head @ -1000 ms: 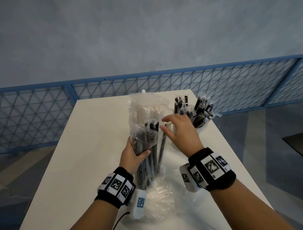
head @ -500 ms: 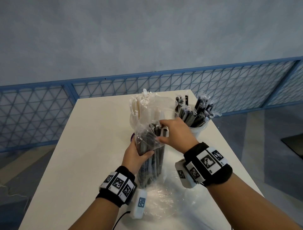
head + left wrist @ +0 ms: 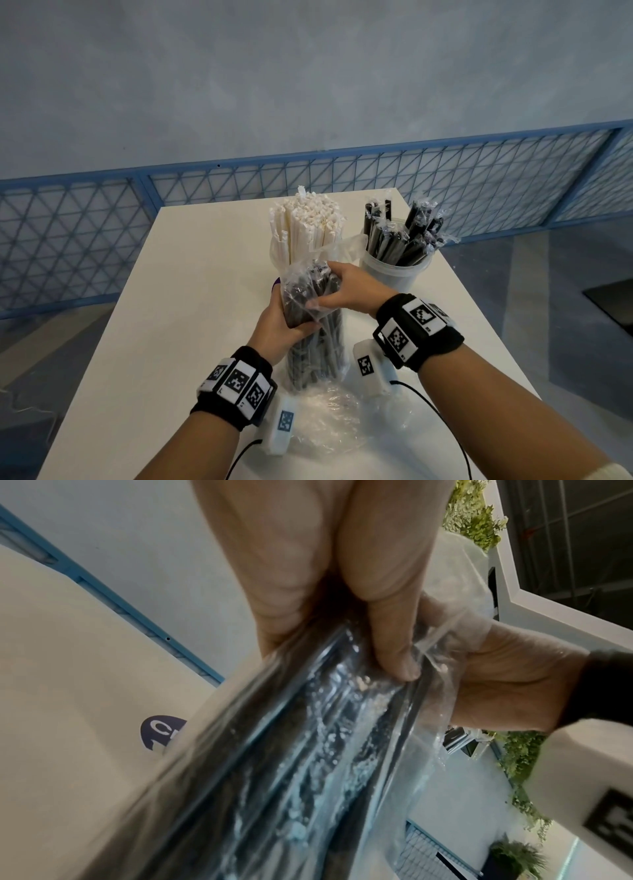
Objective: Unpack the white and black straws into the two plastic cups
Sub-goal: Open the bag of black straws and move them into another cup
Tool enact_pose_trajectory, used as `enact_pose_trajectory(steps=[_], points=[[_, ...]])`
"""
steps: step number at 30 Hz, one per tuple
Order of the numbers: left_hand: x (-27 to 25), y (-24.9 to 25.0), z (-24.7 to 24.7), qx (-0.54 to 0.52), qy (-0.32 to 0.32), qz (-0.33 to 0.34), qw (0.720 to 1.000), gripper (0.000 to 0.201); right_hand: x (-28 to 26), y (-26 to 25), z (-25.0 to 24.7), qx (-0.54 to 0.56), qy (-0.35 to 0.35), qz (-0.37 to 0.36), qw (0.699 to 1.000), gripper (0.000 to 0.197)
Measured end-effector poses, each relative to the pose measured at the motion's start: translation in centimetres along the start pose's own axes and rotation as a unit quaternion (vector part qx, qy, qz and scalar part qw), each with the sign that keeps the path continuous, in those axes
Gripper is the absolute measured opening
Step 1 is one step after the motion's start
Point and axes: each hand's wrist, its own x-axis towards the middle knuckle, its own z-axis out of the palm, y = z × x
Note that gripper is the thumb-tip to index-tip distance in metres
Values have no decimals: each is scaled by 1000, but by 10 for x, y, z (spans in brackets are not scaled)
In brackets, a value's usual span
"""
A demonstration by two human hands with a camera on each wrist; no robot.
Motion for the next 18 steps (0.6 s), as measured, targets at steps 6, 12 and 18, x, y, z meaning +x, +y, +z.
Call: enact_pose_trajectory(steps=[6,12,18], points=[[-1,1,0,8,-14,-4,1000,69,3,4,9,79,36,20,996,50],[2,-4,-1,19,31,-1,999,53,1,7,8,180,121,1,976,31],[5,-7,0,29,51,-3,998,49,-10,-12,-10,246,172,-49,953,28]])
